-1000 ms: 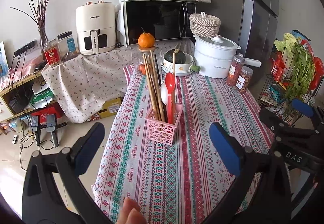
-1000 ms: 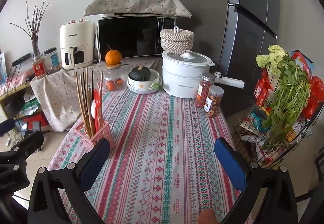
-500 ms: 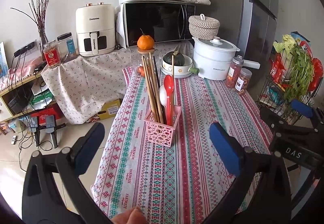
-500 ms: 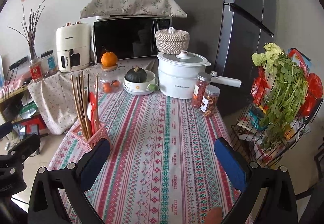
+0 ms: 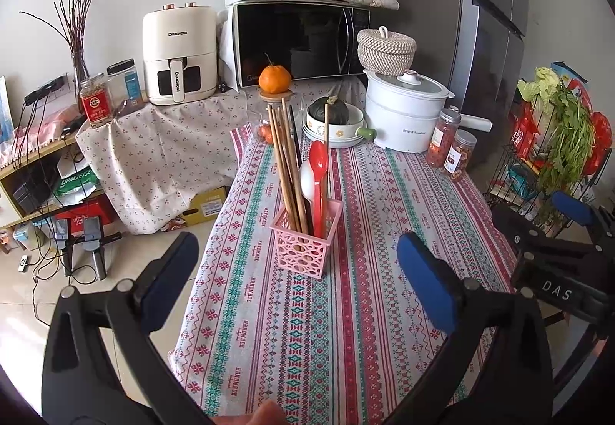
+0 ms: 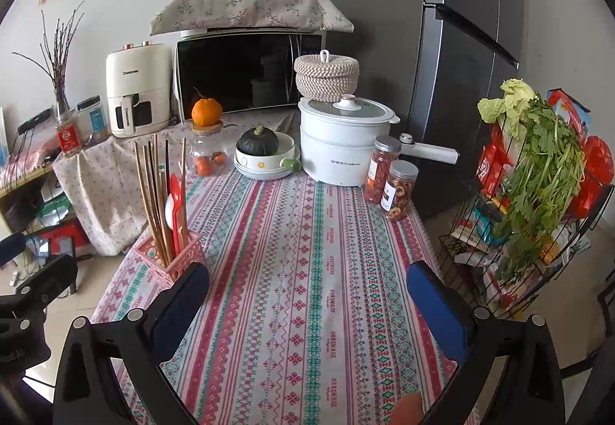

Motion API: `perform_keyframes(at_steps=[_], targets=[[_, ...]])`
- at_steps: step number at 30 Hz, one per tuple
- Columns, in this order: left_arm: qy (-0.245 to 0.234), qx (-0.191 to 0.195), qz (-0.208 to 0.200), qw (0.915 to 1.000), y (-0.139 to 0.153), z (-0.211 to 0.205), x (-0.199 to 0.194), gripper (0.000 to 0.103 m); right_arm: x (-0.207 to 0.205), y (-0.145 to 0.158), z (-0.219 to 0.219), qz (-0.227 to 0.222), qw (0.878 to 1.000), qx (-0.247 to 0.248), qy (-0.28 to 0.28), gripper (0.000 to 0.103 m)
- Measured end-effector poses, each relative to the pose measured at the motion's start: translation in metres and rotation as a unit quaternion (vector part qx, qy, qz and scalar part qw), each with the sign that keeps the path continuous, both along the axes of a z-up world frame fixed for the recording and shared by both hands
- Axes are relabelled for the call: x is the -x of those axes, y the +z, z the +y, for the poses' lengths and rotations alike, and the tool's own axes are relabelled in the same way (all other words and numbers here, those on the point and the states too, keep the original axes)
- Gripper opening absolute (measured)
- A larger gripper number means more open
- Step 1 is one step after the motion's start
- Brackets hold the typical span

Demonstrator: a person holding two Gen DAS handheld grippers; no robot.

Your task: Organize utensils

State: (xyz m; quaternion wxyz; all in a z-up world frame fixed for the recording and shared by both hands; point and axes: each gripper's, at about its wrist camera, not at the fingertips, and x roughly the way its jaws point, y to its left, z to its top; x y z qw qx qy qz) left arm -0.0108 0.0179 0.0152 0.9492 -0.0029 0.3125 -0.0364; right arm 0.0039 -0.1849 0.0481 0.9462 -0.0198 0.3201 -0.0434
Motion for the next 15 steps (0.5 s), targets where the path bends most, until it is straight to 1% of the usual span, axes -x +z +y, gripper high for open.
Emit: perform_keyframes(at_steps=[3, 5, 7, 10, 15], targets=[[0.002, -0.006, -0.003, 1.0000, 0.0005, -0.0003, 0.0000, 0.103, 0.0001, -0.0003, 0.0004, 0.000, 1.000, 0.000, 0.000, 0.103], [0.000, -0.003, -0.003, 1.0000, 0.0009, 0.0005, 0.0000, 0.103, 0.0001, -0.0003, 0.0005, 0.000, 1.000, 0.000, 0.000, 0.103], [-0.006, -0.002, 0.001, 1.0000, 0.0002, -0.0008, -0.0002, 0.103, 0.0001, -0.0003, 0.0005, 0.000, 1.000, 0.000, 0.000, 0.103], [-0.011, -0.010, 0.009, 0.9999, -0.0013, -0.0042, -0.0005, 0.103, 0.0001, -0.0002, 0.0003, 0.000, 1.000, 0.000, 0.000, 0.103], [-0.013, -0.002, 0.024, 0.9996, -0.0024, -0.0043, -0.0014, 0.103, 0.0002, -0.0003, 0.0005, 0.000, 1.000, 0.000, 0.000, 0.103]])
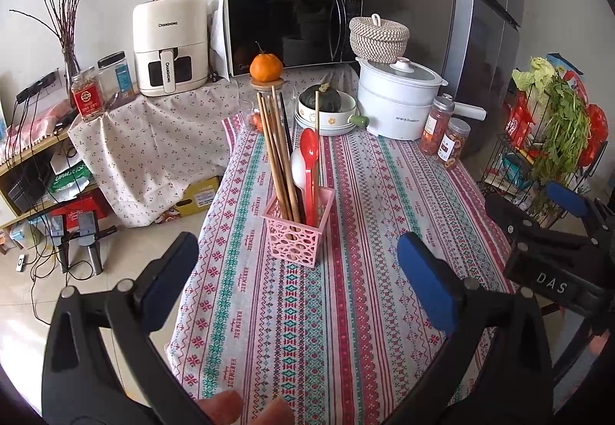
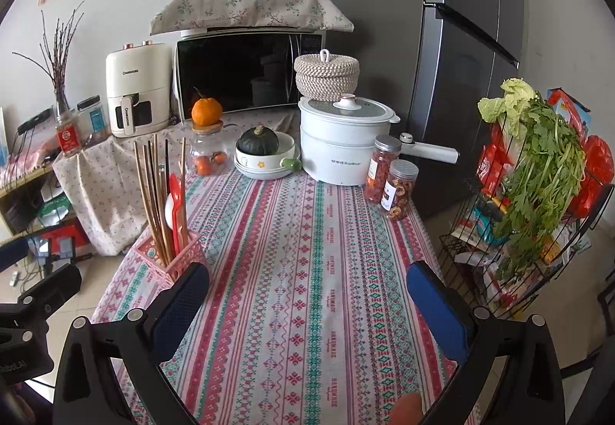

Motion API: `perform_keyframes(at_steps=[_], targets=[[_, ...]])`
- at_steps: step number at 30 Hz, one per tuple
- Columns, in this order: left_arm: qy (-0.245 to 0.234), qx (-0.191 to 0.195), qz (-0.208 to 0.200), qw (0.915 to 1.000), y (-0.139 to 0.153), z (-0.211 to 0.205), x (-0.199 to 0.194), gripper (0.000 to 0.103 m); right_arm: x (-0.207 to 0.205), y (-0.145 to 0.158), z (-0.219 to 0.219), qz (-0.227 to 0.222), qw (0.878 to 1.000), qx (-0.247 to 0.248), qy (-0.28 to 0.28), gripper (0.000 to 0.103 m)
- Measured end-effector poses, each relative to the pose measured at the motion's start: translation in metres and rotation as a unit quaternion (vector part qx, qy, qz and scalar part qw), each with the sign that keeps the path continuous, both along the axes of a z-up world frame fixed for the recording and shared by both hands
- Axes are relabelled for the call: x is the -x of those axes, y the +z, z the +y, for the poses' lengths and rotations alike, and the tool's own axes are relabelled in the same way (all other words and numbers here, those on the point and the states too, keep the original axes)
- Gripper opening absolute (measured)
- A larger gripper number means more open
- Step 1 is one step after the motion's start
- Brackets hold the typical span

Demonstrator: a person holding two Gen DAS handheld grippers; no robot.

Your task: Organize utensils

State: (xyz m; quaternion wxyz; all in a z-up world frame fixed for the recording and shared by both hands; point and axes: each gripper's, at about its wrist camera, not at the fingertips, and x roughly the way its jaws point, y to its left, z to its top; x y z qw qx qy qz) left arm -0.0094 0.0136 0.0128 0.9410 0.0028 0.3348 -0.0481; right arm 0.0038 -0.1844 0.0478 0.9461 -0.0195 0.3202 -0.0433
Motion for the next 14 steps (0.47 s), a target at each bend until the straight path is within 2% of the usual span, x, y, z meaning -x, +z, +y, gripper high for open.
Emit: perform_keyframes(at_steps=[5, 14], targets=[[0.006, -0.007, 0.003, 0.9999, -0.002, 0.000, -0.001, 0.103, 0.000, 0.000, 0.000, 0.000, 1.000, 0.000, 0.000, 0.103], [-0.010, 0.011, 0.057, 0.9983, -0.021, 0.000, -0.012, 0.103, -0.004, -0.004, -0.001, 0.007, 1.000, -0.005, -0.002, 0.103]])
